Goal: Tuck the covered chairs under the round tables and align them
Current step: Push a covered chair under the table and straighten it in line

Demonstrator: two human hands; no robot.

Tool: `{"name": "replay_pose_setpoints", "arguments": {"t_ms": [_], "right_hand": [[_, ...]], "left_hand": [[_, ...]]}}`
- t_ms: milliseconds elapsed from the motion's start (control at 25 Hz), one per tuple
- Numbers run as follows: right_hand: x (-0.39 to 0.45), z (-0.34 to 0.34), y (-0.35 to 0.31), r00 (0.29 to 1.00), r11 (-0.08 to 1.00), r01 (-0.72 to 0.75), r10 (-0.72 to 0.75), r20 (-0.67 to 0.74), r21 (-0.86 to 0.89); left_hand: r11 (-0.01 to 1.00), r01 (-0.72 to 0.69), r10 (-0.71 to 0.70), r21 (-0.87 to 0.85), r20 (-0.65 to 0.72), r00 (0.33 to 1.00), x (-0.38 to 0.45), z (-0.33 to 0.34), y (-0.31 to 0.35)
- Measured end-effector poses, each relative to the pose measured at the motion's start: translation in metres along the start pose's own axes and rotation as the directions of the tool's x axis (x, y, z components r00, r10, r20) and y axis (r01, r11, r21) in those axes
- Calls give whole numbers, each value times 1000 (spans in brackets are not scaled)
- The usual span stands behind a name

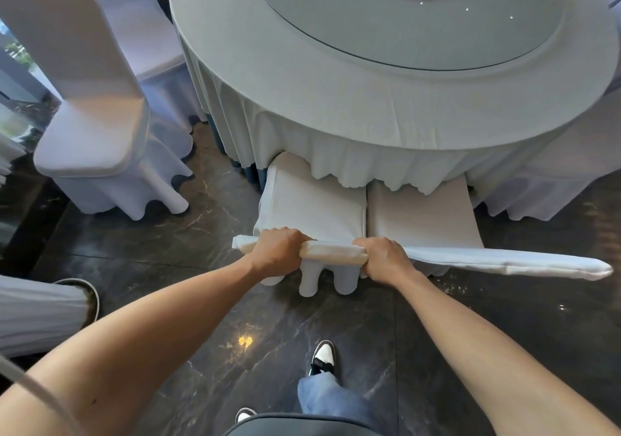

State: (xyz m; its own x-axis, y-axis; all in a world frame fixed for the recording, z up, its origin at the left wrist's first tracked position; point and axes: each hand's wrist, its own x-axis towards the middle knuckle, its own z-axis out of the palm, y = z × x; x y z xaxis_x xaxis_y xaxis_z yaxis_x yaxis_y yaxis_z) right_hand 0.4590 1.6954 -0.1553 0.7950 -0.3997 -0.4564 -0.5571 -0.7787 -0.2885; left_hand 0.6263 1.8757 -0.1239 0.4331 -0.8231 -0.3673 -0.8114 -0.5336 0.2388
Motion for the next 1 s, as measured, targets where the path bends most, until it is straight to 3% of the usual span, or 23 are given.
{"name": "replay_pose_setpoints", "arguments": {"t_ms": [200,280,400,760,840,1000], "right_hand": [[-4,0,7,1000,999,-7,8,-27,32],[-12,-1,22,999,1000,-16,17,-42,26],[-28,-10,54,1000,997,3,-1,-17,82],[-31,-17,41,999,999,42,-41,-36,22],[-30,-22,29,998,998,67,-67,10,6],[-10,-42,-10,971,998,65,-63,231,0]], "left_hand": [[999,-12,12,-41,-16,1000,-1,-4,13],[995,-83,81,-48,-46,996,4,-6,30],[986,-166,166,-33,22,986,17,-4,63],[993,-110,110,-52,-4,994,14,-2,65],[993,-93,93,-66,7,996,8,-4,58],[991,-46,55,-128,64,996,-10,-21,23]]}}
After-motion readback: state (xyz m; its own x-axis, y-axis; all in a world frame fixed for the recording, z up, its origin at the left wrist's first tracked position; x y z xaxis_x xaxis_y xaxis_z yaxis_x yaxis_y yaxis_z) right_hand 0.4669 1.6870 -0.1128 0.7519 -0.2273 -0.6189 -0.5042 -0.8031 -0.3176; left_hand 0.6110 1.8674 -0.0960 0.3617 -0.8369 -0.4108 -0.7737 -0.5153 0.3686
